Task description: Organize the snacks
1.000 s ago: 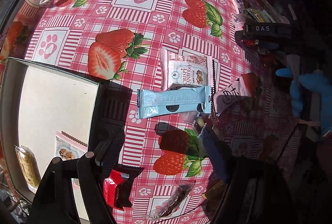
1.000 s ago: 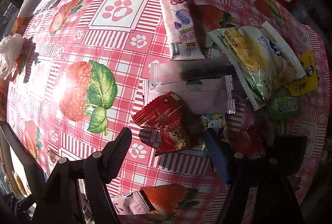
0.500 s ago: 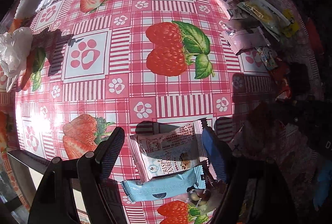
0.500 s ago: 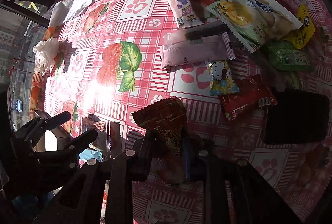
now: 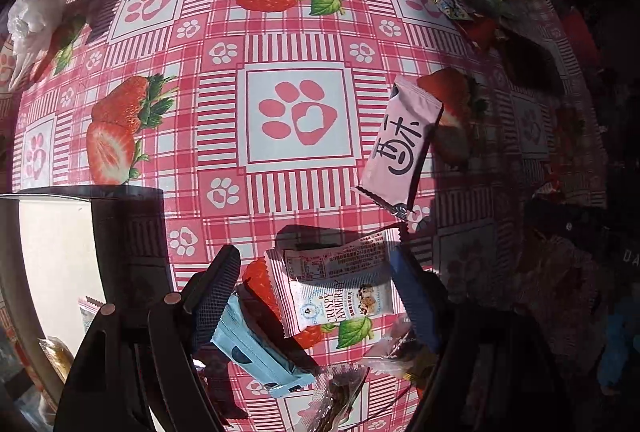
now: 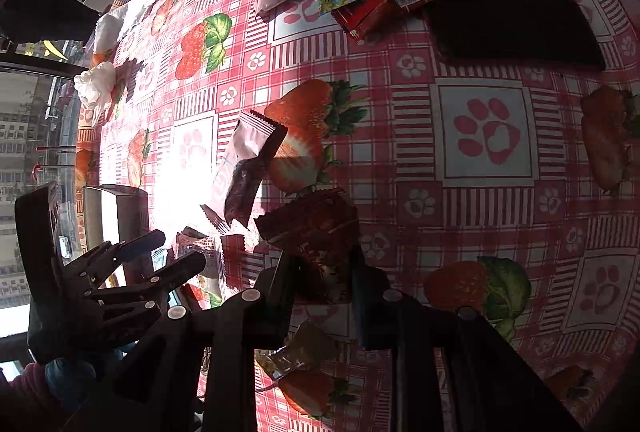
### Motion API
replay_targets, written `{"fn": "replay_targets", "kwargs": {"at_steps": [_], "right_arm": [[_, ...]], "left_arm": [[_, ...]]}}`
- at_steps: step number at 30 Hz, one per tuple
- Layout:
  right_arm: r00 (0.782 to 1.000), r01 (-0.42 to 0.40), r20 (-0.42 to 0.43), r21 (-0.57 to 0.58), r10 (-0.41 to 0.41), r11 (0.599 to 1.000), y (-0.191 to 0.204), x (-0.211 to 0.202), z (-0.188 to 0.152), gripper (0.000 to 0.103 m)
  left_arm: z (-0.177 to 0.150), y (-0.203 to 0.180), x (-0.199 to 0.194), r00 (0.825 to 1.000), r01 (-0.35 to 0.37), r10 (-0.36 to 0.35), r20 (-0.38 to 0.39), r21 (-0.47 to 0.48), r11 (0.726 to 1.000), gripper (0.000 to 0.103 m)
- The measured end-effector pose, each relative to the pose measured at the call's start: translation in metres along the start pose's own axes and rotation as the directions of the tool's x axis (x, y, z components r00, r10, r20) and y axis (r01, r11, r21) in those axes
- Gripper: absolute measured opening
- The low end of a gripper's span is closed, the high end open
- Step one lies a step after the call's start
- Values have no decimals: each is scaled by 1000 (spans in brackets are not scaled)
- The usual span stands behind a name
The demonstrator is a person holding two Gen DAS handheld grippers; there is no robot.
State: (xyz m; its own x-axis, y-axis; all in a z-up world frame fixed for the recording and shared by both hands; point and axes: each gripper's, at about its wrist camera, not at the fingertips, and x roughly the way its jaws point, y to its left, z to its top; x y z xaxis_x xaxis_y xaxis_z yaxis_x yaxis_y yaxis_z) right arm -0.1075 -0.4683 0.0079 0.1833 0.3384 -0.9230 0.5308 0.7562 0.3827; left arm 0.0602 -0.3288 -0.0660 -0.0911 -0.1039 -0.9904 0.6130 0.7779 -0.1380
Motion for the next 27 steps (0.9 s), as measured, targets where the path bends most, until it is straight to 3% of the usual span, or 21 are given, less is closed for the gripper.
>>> {"fn": "replay_targets", "kwargs": {"at_steps": [4, 8, 11, 14, 16, 19, 23, 27], "right_arm": [[1000, -9, -7, 34, 10, 999, -11, 1, -13, 25], [1000, -16, 0, 59, 16, 998, -20, -4, -21, 25], [1000, -10, 3, 71, 10, 997, -28, -11, -26, 25], [1000, -10, 12, 80, 9, 997, -35, -18, -32, 25], [1000, -16, 20, 88, 14, 996, -42, -23, -38, 25], [1000, -20, 18, 94, 18, 995, -45, -25, -42, 25], [1000, -28, 17, 69, 27, 997, -32, -26, -40, 25], [999, -41, 8, 14, 40, 999, -6, -24, -37, 25]], "left_arm": [[29, -13, 2, 1000, -13, 13, -14, 27, 1000, 81], [48, -62, 29, 993, -110, 115, -16, 188, 976, 81], [51, -81, 47, 990, -131, 138, -17, 229, 965, 82], [55, -87, 46, 993, -116, 118, 4, 201, 973, 69], [56, -112, 43, 993, -116, 114, 20, 207, 971, 24], [56, -105, 35, 999, -52, 52, 7, 149, 987, 24], [39, -80, -1, 997, -15, 9, 77, 75, 997, 24], [3, -53, -43, 989, -16, 14, 148, 16, 1000, 24]]}}
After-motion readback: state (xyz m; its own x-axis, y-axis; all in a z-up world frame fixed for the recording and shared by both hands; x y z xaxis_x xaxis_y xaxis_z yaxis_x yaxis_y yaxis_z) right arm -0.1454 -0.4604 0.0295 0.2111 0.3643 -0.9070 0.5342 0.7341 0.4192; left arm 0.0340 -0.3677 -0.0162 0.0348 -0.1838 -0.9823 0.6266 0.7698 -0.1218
